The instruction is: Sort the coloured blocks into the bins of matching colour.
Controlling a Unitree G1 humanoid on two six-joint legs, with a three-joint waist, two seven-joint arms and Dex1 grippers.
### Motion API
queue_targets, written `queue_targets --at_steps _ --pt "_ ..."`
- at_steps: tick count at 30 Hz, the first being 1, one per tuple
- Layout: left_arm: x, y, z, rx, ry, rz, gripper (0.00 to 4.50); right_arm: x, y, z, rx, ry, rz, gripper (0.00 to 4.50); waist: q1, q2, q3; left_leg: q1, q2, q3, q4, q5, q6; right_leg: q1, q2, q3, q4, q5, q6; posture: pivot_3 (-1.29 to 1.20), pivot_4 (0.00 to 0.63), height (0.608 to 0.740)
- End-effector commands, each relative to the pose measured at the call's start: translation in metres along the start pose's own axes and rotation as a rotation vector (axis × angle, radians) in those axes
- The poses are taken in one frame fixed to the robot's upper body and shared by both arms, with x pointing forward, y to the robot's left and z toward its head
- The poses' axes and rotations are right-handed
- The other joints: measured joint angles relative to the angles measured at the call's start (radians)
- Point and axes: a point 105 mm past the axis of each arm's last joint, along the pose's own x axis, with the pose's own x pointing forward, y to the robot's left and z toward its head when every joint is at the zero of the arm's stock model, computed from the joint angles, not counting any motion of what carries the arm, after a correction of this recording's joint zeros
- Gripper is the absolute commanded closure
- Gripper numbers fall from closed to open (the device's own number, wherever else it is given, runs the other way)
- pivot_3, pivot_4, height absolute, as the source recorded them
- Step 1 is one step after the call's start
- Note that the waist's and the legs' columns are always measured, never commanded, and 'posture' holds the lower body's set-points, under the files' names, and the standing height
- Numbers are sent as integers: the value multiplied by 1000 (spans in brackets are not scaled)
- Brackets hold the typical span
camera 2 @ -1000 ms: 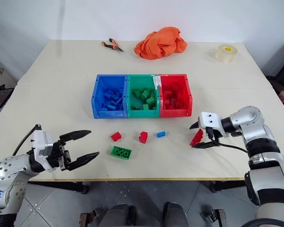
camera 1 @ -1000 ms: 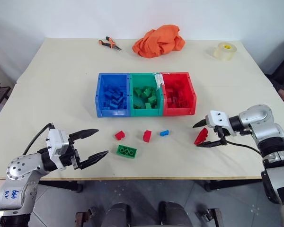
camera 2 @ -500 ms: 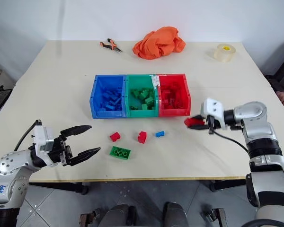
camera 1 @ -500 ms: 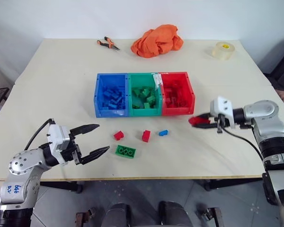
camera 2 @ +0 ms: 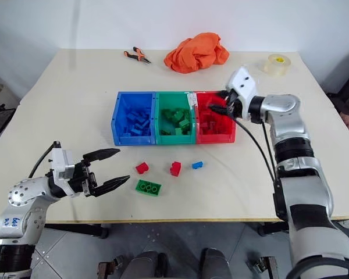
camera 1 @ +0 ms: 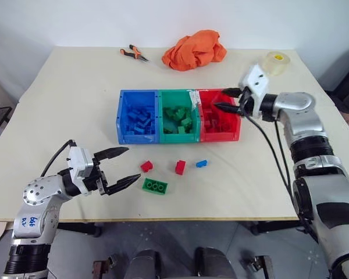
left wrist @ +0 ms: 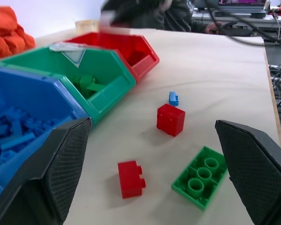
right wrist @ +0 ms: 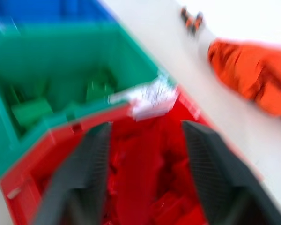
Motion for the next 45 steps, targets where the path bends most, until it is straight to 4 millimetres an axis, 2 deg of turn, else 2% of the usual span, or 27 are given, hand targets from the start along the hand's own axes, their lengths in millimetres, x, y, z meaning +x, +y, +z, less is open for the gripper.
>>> queue_targets --at_steps 1,2,3,7,12,13,15,17,20,23,28,33,39,42,45 --pt "1 2 6 35 -17 0 0 -8 -12 21 -70 -62 -27 557 -3 0 0 0 0 0 0 0 0 0 0 -1 0 0 0 0 150 740" --pt "1 2 6 35 -17 0 0 -11 -11 23 -76 -75 -14 183 -4 0 0 0 1 1 0 0 0 0 1 -1 0 0 0 0 150 740" --pt "1 2 6 34 -18 -1 0 -15 -9 24 -81 -88 3 45 -4 0 0 1 1 1 0 0 0 0 1 -1 0 0 0 0 150 740" --pt "2 3 5 29 -19 -7 0 -39 14 24 -83 -140 144 45 4 0 0 1 1 0 0 0 0 1 1 -1 0 0 0 0 150 740" --pt "2 8 3 26 -18 -16 0 -74 50 8 -21 -104 274 45 20 0 0 1 0 -3 1 0 0 3 0 0 -2 0 1 0 150 740" --pt "2 9 3 26 -17 -18 0 -82 56 2 -2 -78 284 45 22 0 0 1 0 -2 1 0 0 3 0 -1 -2 0 1 0 150 740" --pt "-3 12 -1 25 7 -31 0 -114 69 -27 38 57 294 45 27 0 0 1 1 0 1 0 0 3 0 -1 -2 0 1 0 150 740" --pt "-8 14 -2 35 -1 -44 0 -135 76 -45 61 156 287 45 40 0 0 1 0 -3 0 0 1 4 0 -2 -2 0 1 0 150 740" --pt "-11 16 -1 47 2 -48 0 -146 84 -54 75 211 277 45 36 0 0 1 0 2 1 -1 1 4 0 -3 -5 0 1 0 150 740" --pt "-9 18 1 59 -4 -50 0 -131 90 -49 93 180 267 45 19 0 0 3 2 6 0 -1 1 3 0 -2 -5 0 1 0 150 740" --pt "-3 15 1 62 -12 -60 0 -90 103 -49 123 170 287 45 14 0 0 4 3 6 0 -1 -1 2 0 -1 -3 0 0 0 150 740" --pt "3 6 5 65 -32 -67 0 -35 125 -48 112 115 381 45 20 -1 -1 2 2 5 1 -1 0 0 0 -2 -1 0 0 0 150 740" --pt "-6 -2 6 60 -20 -33 0 -7 129 -55 64 128 419 45 24 -1 -1 2 1 3 1 -1 0 0 0 -2 0 0 0 0 150 740" --pt "-14 -4 6 59 -7 -14 0 -8 133 -57 45 114 459 607 22 -1 -1 2 2 3 1 -1 0 1 0 -2 -1 0 0 0 150 740" --pt "-18 -5 6 61 2 3 0 -8 130 -58 46 107 442 1553 22 -1 -1 2 2 3 1 -1 0 1 0 -2 -1 0 0 0 150 740"
